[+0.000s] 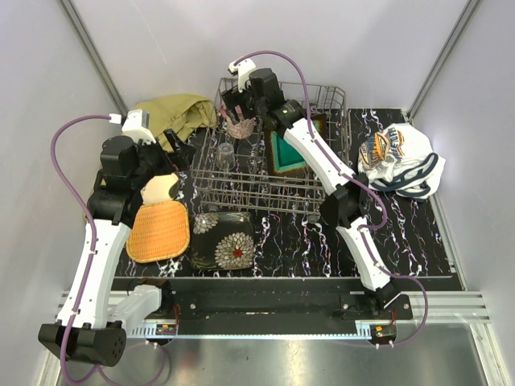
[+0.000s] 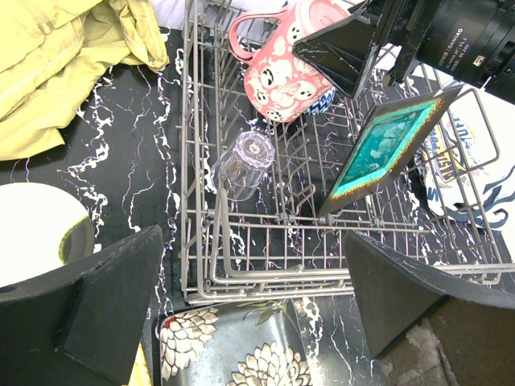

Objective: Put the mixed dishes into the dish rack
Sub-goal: Grab a cup with the right arm

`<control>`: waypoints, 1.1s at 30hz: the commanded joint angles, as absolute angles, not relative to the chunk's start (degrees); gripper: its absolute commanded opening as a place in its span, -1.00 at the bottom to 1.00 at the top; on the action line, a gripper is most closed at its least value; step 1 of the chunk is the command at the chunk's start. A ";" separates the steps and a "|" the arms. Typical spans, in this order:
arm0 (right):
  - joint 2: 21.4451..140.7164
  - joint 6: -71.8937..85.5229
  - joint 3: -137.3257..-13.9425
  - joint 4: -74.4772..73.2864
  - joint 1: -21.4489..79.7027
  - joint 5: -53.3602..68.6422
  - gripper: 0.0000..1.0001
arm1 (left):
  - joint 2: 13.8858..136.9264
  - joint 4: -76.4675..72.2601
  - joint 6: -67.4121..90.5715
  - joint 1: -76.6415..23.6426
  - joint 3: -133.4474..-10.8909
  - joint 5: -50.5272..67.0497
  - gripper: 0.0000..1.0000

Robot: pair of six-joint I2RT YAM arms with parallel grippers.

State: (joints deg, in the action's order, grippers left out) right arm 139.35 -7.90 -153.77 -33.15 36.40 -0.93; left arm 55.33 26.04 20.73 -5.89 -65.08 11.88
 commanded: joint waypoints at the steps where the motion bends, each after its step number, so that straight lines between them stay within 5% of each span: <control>1: 131.92 -7.47 -155.74 -26.37 34.54 -2.02 -0.03 | 54.58 23.64 19.60 -5.62 -65.04 12.39 0.98; 33: 128.94 -6.24 -152.40 -25.93 23.38 -3.43 -0.04 | 55.02 23.47 19.42 -5.54 -64.86 12.48 0.98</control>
State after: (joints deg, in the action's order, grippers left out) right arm 137.19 -6.61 -151.04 -33.08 24.60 -2.28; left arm 55.33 26.04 20.38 -5.89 -64.97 11.86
